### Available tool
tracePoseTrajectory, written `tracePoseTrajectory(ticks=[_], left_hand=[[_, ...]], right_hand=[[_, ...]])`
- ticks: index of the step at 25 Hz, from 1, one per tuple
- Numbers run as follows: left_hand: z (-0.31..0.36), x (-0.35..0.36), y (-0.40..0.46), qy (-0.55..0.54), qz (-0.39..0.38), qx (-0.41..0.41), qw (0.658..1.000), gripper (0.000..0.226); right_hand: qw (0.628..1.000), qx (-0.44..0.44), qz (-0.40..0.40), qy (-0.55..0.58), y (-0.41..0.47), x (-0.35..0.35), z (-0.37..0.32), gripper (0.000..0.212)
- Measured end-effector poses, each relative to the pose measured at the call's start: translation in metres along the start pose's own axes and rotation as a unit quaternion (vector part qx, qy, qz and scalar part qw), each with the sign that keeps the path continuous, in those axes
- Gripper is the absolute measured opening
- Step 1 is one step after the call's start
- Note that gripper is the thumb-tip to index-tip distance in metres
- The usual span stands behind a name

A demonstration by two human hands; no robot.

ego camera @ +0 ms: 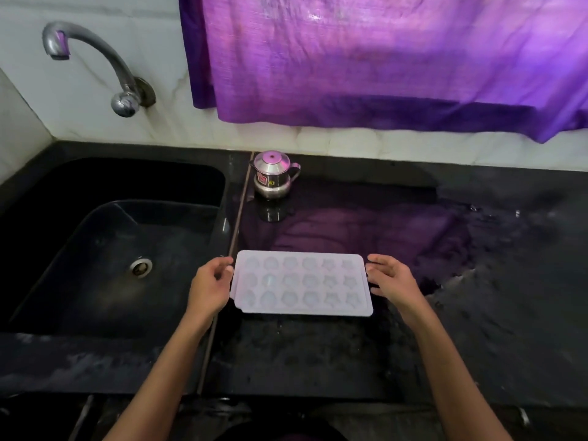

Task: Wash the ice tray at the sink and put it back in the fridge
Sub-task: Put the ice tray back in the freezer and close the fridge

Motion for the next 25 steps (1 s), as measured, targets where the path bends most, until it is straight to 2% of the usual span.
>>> tracePoseTrajectory(ticks=[5,8,17,25], left_hand=[[-0.001,0.004,-0.022,-0.054,-0.049,-0.062,0.995,0.027],[-0.001,0.004,-0.026,-0.095,-0.051,-0.097,0.989,0.03],[0.003,0.004,-0.022,-0.15,-0.047,-0.151,0.976,0.024],[0.003,0.004,-0.027,-0.161,-0.019,-0.153,0.975,0.022]], right_hand=[[0.997,0.069,-0.041,-0.005,-0.011,0.0,0.007,0.036],[0.992,0.1,-0.074,-0.01,-0.019,0.003,0.004,0.032],[0.99,0.094,-0.095,-0.052,-0.021,0.004,0.002,0.032],[0.989,0.092,-0.101,-0.057,-0.024,0.003,-0.001,0.034]])
Point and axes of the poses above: each hand's wrist, its own y-axis towards the middle knuckle, its own x-axis out of the palm, z = x × y, the point moved 1 cm from there along y, towards the middle knuckle, and after that the axes turned 3 degrees about -x, right-handed, at the moved point
